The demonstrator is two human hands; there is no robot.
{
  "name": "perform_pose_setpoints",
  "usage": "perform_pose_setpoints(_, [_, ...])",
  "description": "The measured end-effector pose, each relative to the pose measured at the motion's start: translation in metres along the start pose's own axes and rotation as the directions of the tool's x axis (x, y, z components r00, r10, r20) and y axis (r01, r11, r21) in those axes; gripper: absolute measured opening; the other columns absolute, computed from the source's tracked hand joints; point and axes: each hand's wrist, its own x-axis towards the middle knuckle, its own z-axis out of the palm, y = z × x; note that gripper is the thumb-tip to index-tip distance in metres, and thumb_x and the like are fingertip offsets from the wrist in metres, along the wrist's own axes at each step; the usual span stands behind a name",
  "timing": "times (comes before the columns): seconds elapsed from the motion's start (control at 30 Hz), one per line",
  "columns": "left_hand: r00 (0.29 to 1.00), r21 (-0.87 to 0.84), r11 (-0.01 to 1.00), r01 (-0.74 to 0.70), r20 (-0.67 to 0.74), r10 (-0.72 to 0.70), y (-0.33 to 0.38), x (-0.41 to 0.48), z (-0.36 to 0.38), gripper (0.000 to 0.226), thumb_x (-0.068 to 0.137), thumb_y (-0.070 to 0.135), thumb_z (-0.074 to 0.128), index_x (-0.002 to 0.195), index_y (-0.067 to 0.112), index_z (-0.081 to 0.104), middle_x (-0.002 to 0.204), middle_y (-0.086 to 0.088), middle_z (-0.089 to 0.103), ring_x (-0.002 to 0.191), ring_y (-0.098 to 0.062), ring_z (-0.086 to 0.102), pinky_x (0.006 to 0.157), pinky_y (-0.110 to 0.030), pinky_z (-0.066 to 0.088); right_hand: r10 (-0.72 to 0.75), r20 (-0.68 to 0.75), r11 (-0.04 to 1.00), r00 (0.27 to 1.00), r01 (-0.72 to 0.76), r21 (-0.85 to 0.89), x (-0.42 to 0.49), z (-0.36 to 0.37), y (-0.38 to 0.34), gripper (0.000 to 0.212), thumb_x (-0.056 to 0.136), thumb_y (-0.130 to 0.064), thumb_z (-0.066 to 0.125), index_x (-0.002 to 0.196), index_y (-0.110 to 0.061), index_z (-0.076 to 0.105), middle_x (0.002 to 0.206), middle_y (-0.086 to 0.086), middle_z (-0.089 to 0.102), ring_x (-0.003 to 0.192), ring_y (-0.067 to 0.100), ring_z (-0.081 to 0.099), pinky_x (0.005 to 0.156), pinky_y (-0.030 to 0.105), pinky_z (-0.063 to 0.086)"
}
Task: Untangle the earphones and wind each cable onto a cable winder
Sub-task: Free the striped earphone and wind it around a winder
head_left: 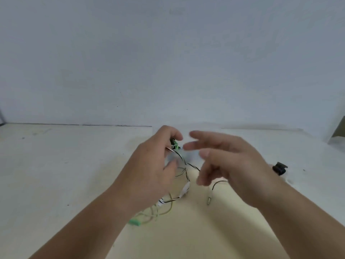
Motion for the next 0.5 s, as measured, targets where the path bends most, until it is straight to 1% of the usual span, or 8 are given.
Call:
perform_pose_setpoints(0.07, [0.997,0.007,0.999,-0.036,0.061,0.036,0.003,-0.003,0.004,0.045,0.09,0.008,0.062,0.113,0.043,0.044,0.078,0.028,0.045,0.055,0.0,0.046,0.054,-0.013,0.037,0.029,0.114,0.973,0.993,-0.002,-0.229,-0.003,0.006,0.002,0.025,0.078,-0.024,0.078,0.102,-0.02,0.075,0.087,0.004,0.074,0.062,0.023,0.071,0.063,0.033,0.056])
perform_pose_setpoints(0.1, [0.996,0.009,0.999,-0.045,0.072,0.044,0.004,-0.004,0.005,0.045,0.09,0.01,0.062,0.114,0.043,0.043,0.078,0.028,0.045,0.056,0.001,0.047,0.056,-0.013,0.038,0.016,0.111,0.941,0.994,0.022,-0.337,-0.002,0.007,0.003,0.01,0.082,-0.023,0.078,0.09,-0.018,0.076,0.075,0.006,0.071,0.059,0.018,0.068,0.063,0.032,0.054])
perform_pose_setpoints(0.13, [0.996,0.013,0.999,-0.052,0.078,0.051,0.004,-0.004,0.005,0.042,0.09,0.013,0.064,0.114,0.042,0.043,0.076,0.025,0.045,0.056,-0.001,0.046,0.056,-0.014,0.038,-0.008,0.069,0.927,0.998,0.033,-0.373,0.001,0.004,0.005,0.006,0.086,-0.02,0.075,0.081,-0.017,0.076,0.064,0.007,0.064,0.053,0.015,0.062,0.059,0.031,0.05])
perform_pose_setpoints(0.17, [0.995,0.012,0.999,-0.052,0.082,0.051,0.003,-0.004,0.004,0.037,0.091,0.017,0.065,0.111,0.041,0.046,0.071,0.02,0.045,0.054,-0.003,0.044,0.054,-0.016,0.038,-0.053,0.002,0.93,0.999,0.05,-0.364,0.003,0.0,0.007,0.015,0.088,-0.017,0.071,0.074,-0.016,0.075,0.056,0.007,0.058,0.049,0.016,0.054,0.054,0.03,0.044])
perform_pose_setpoints(0.2, [0.996,0.004,0.999,-0.042,0.08,0.042,0.001,-0.003,0.003,0.031,0.091,0.019,0.066,0.106,0.039,0.049,0.066,0.015,0.045,0.052,-0.005,0.041,0.052,-0.017,0.037,-0.097,-0.074,0.955,0.992,0.072,-0.287,0.005,-0.005,0.007,0.02,0.09,-0.013,0.068,0.071,-0.016,0.074,0.052,0.007,0.053,0.048,0.017,0.048,0.052,0.029,0.038])
perform_pose_setpoints(0.27, [0.999,-0.002,1.0,0.014,0.051,-0.014,-0.004,0.0,-0.001,0.014,0.092,0.021,0.065,0.093,0.033,0.058,0.056,0.011,0.043,0.049,-0.007,0.039,0.049,-0.017,0.035,-0.146,-0.237,0.989,0.96,0.15,-0.002,0.009,-0.016,0.001,0.025,0.091,-0.01,0.063,0.068,-0.017,0.073,0.053,0.005,0.051,0.049,0.018,0.043,0.052,0.029,0.032])
perform_pose_setpoints(0.37, [0.993,0.067,0.991,0.116,-0.002,-0.117,-0.015,0.006,-0.006,0.019,0.094,0.023,0.063,0.076,0.025,0.061,0.048,0.007,0.047,0.043,-0.009,0.04,0.047,-0.018,0.035,-0.086,-0.412,0.839,0.907,0.289,0.461,0.012,-0.035,-0.009,0.03,0.093,-0.009,0.054,0.067,-0.015,0.066,0.067,0.003,0.058,0.052,0.016,0.046,0.051,0.024,0.042])
perform_pose_setpoints(0.5, [0.982,0.159,0.97,0.181,-0.077,-0.171,-0.023,0.008,-0.013,0.025,0.096,0.031,0.061,0.072,0.022,0.062,0.048,0.007,0.051,0.043,-0.008,0.043,0.045,-0.019,0.033,0.007,-0.532,0.724,0.847,0.363,0.587,0.01,-0.055,-0.012,0.022,0.095,-0.017,0.056,0.073,-0.013,0.059,0.078,0.003,0.06,0.054,0.018,0.053,0.056,0.023,0.047])
